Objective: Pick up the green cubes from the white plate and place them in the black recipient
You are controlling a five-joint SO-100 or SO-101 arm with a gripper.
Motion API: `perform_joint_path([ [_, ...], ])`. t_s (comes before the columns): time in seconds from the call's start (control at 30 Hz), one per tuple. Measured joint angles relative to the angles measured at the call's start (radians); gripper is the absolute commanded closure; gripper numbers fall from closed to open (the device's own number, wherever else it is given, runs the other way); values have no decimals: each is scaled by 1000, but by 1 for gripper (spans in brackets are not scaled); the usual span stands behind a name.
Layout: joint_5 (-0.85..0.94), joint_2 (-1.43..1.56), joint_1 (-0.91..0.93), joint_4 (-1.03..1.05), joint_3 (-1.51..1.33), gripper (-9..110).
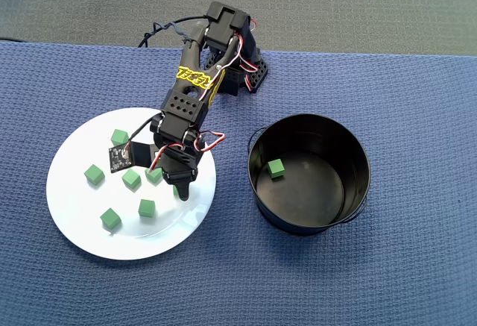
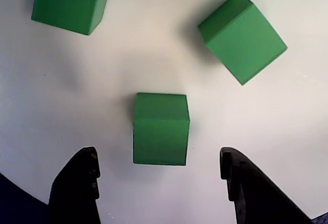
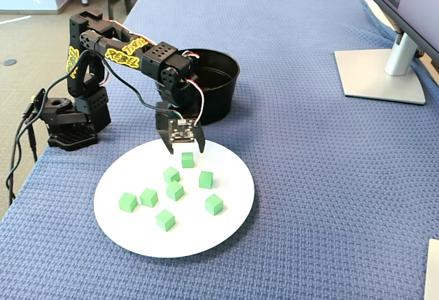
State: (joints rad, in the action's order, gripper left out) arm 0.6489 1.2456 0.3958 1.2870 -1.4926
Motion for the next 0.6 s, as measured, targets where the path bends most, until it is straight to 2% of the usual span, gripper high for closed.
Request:
perform_joint_path([
  [0.5,35,-57,18,-57,0,79],
  [0.53,35,-57,18,-57,0,81],
  [0.57,35,-57,18,-57,0,98],
  [0.6,35,-57,18,-57,0,102],
])
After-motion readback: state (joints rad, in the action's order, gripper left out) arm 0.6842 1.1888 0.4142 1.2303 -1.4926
